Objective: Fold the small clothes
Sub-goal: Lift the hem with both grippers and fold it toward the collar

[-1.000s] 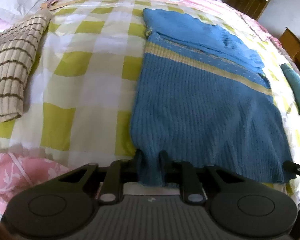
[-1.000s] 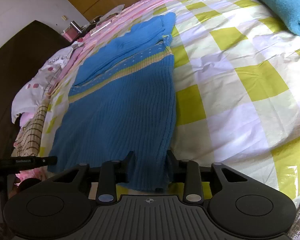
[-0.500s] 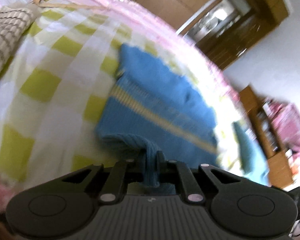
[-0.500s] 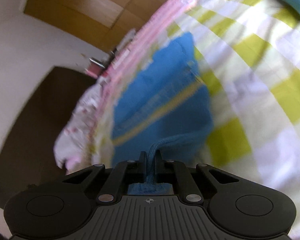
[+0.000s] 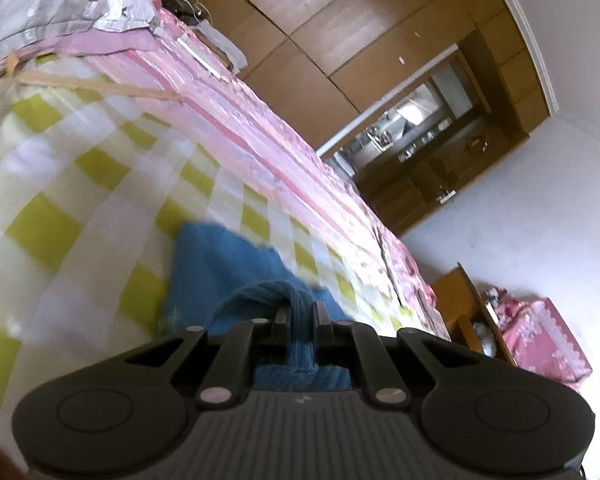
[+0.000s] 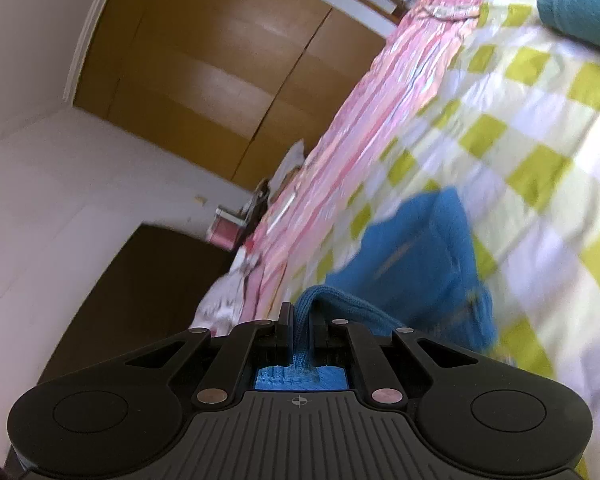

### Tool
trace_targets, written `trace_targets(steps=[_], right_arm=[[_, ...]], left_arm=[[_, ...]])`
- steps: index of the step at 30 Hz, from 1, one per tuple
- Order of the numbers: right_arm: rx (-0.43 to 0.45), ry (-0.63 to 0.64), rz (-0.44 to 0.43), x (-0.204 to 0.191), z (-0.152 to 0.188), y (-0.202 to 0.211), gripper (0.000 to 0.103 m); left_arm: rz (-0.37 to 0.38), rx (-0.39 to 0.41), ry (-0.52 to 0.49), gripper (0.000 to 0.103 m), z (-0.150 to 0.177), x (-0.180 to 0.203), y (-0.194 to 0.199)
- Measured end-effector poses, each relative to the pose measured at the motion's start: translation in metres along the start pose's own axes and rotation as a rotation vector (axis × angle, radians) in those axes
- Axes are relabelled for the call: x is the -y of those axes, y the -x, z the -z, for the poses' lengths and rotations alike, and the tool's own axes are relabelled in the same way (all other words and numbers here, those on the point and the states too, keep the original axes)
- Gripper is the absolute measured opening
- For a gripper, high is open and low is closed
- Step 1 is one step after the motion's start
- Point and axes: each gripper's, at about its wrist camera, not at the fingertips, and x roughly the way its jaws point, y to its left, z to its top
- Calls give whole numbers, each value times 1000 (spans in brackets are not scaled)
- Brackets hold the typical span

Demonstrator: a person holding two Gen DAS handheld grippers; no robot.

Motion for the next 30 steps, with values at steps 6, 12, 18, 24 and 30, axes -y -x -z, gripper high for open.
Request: trace_targets(steps=[6, 12, 18, 24, 30], right_arm=[[56, -3, 40, 11, -32, -49, 7], [68, -20, 140, 37, -48, -97, 7], [55, -53, 207, 63, -50, -113, 8], [47, -89, 206, 71, -49, -111, 19], [98, 46, 242, 51, -46, -91, 39]], left_arm=[[-49, 17, 2, 15, -26, -14, -53], [-122, -7, -19, 15, -31, -30, -94], [-176, -33, 15, 16, -31, -45, -114], [-200, -13, 26, 26, -30, -42, -111], [-252, 52, 8, 48, -32, -35, -95]])
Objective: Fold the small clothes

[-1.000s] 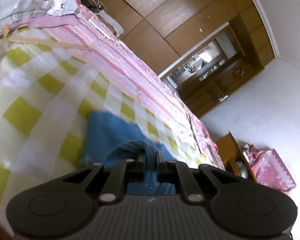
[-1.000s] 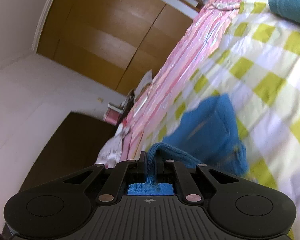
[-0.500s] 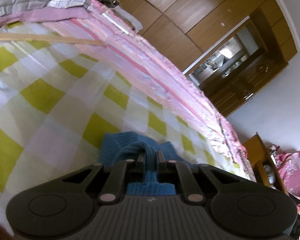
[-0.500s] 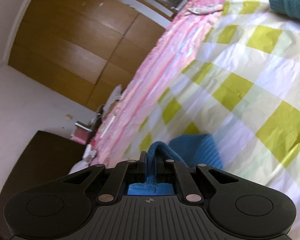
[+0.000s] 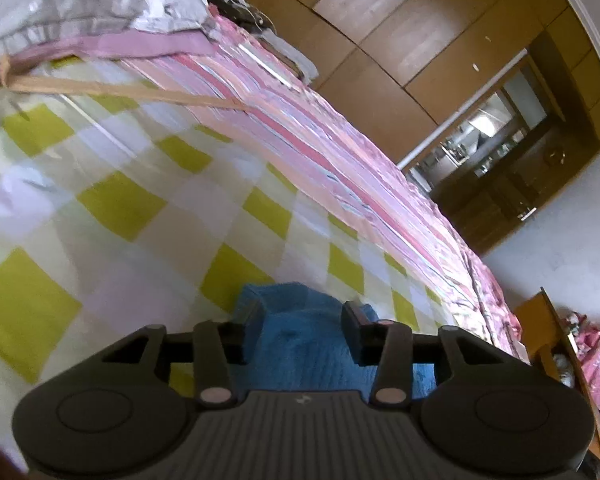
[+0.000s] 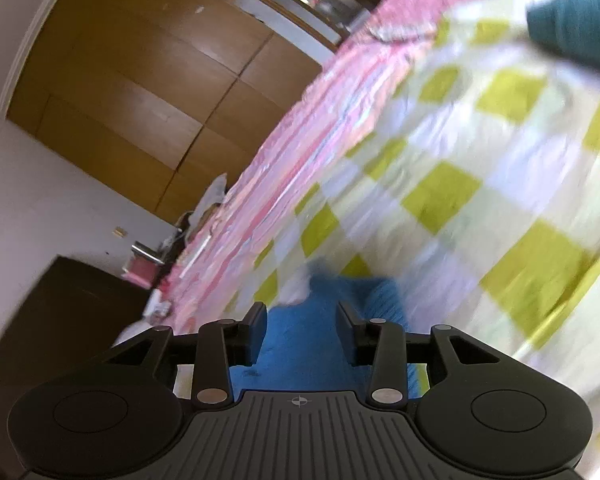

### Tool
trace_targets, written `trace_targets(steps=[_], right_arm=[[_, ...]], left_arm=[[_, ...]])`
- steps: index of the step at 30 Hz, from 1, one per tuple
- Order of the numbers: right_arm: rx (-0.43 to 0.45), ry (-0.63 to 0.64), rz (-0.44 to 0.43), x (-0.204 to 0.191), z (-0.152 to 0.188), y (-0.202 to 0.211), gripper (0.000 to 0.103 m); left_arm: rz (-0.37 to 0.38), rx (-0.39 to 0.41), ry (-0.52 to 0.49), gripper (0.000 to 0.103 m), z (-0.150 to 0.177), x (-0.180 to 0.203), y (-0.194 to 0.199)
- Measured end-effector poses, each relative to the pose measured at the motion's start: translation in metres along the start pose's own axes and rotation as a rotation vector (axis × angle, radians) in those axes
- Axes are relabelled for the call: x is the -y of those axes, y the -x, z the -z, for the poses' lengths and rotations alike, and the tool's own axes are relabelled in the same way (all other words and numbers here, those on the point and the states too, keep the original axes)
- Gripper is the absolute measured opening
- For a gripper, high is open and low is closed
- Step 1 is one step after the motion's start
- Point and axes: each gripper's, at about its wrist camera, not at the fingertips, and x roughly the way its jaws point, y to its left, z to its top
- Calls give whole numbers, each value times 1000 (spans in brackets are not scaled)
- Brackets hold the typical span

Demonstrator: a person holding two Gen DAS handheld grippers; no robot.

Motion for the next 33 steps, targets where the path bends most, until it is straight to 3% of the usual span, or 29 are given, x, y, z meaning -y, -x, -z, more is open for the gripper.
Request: trace_targets(steps=[12, 20, 21, 24, 30, 33], right_arm=[[-63, 284, 183, -15, 29, -7, 36], [-122, 378, 219, -27, 27, -23, 38], [-123, 381, 223, -28, 27, -24, 35], [-109, 387, 228, -30, 28, -21, 10], [-8, 333, 168, -28, 23, 14, 7], [-43, 308, 202, -17, 23, 6, 7]], left_arm=[[-62, -22, -159, 48, 50, 9, 31], [-54, -19, -171, 49, 52, 3, 31], [-55, -18, -175, 49, 52, 3, 32], [-58, -14, -180, 49, 53, 5, 35], [-36, 8, -212, 49, 56, 15, 42], [-71, -11, -220, 49, 60, 14, 35]])
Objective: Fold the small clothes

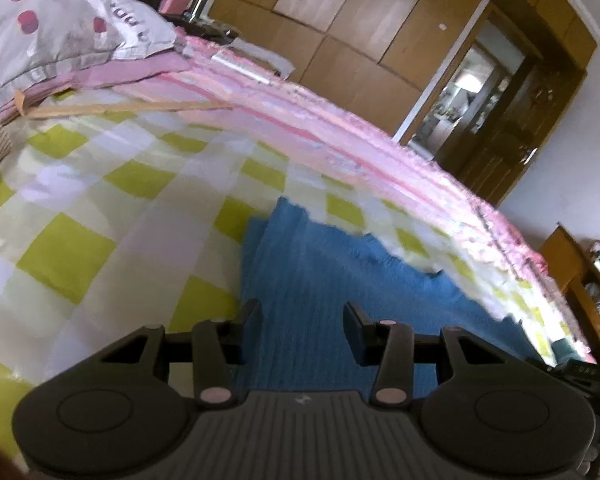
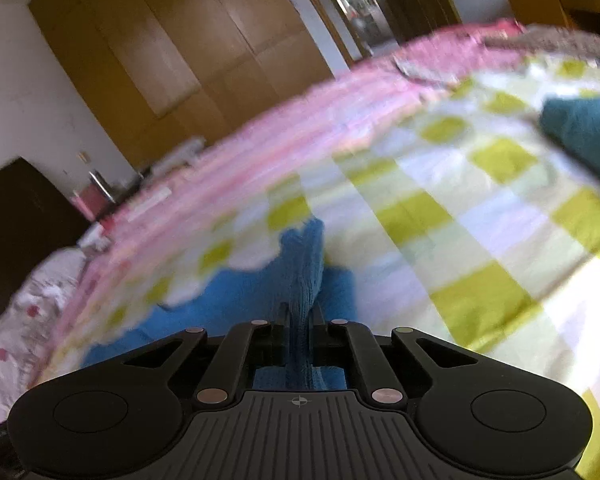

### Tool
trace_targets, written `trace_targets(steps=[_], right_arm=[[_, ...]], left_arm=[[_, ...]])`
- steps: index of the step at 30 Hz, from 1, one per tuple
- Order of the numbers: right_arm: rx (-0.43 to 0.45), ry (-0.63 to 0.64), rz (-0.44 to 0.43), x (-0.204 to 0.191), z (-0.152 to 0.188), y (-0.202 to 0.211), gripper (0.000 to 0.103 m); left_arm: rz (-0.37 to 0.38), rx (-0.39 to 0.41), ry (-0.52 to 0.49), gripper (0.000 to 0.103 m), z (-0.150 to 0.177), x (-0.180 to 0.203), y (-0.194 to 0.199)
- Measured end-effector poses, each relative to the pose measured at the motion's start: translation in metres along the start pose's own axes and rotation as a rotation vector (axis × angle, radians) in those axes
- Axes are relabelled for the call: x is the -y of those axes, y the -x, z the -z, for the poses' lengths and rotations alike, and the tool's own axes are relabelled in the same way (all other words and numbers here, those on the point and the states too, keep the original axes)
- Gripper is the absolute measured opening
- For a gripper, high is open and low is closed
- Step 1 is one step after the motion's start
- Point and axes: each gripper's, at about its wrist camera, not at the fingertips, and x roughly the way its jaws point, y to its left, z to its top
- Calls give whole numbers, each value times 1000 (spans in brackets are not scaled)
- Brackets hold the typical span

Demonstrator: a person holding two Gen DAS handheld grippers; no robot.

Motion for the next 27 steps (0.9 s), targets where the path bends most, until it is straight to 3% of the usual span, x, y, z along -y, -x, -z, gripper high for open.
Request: trace_targets(steps=[5, 8, 13, 15, 19, 24, 27], right_arm=[[-46, -8, 31, 5, 2, -11, 14], [-47, 30, 60, 0, 0, -6, 16], [49, 94, 120, -13, -3, 26, 16], [75, 122, 107, -21, 3, 39, 16], [19, 193, 60, -36, 25, 43, 16], [-103, 194, 129, -32, 41, 23, 15], [-102, 209, 150, -34, 43, 21, 14]], left_arm=[[-92, -40, 4, 49, 7, -5, 1], [-83, -42, 71, 49, 12, -15, 9], [-103, 0, 62, 49, 18, -8, 33], [-94, -8, 72, 49, 23, -8, 36], [-71, -39, 64, 49, 30, -6, 36], [-58, -69, 67, 49, 32, -13, 29], [-45, -78, 53, 49, 33, -16, 28]])
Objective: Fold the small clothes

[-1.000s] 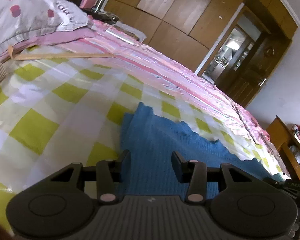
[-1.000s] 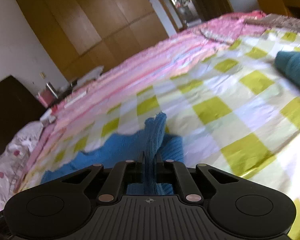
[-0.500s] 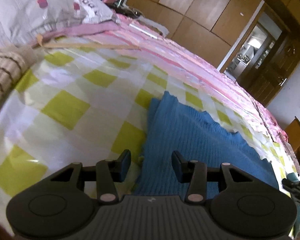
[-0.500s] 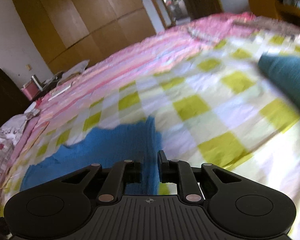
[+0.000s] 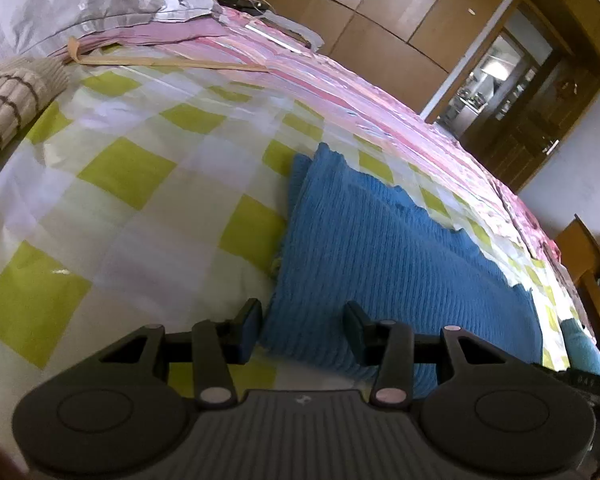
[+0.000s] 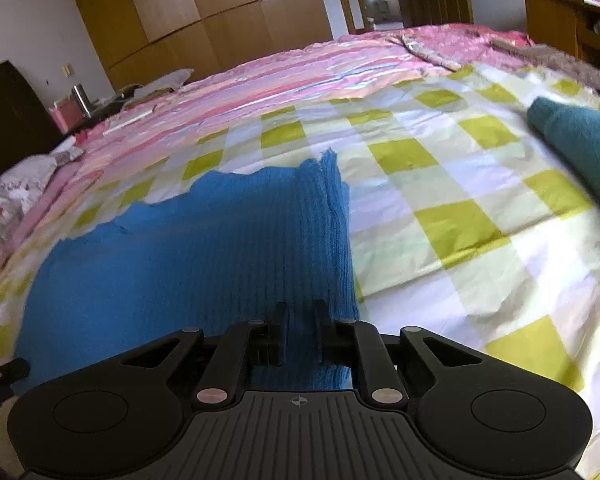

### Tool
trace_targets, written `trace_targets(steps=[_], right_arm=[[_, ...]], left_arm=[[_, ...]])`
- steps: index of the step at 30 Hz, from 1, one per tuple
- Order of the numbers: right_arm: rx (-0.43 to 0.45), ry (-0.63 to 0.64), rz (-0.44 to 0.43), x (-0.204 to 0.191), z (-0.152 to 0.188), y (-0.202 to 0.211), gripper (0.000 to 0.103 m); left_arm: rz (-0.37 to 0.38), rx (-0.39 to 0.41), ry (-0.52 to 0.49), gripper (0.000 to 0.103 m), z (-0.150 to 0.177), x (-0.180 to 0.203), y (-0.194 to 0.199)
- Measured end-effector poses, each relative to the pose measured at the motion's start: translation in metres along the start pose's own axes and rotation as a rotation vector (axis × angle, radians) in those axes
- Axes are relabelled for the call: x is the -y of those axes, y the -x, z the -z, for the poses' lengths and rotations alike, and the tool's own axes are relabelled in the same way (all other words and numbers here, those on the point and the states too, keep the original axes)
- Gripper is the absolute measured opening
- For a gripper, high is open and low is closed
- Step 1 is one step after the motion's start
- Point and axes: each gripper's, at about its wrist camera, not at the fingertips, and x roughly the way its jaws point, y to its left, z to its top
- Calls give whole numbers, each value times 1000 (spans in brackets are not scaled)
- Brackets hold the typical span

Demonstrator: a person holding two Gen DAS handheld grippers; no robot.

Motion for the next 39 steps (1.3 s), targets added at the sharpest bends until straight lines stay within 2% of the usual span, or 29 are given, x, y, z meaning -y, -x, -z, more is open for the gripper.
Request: trace_targets(steps=[3, 7, 11, 16, 22, 25, 30, 39], right_arm=[[11, -16, 18, -6, -1, 5, 16], [53, -5, -2, -13, 5, 18, 16], [-40, -8, 44, -6, 11, 1, 14], [0, -31, 17, -2, 7, 14, 14], [-42, -6, 35, -3, 9, 11, 15], [-19, 25, 19, -16, 5, 20, 18], [-6, 101, -31, -51, -6, 25, 18], [-75, 265, -147, -139, -16, -3, 22]], left_arm=[[7, 5, -2, 49, -1, 0, 5], [14, 21, -20, 49, -1, 1, 11], [10, -5, -7, 49, 1, 0, 7], [6, 3, 16, 49, 4, 0, 11], [20, -10, 97, 49, 7, -9, 16], [45, -20, 153, 48, 7, -15, 14], [54, -13, 146, 48, 7, -15, 13], [80, -12, 180, 49, 8, -22, 10]])
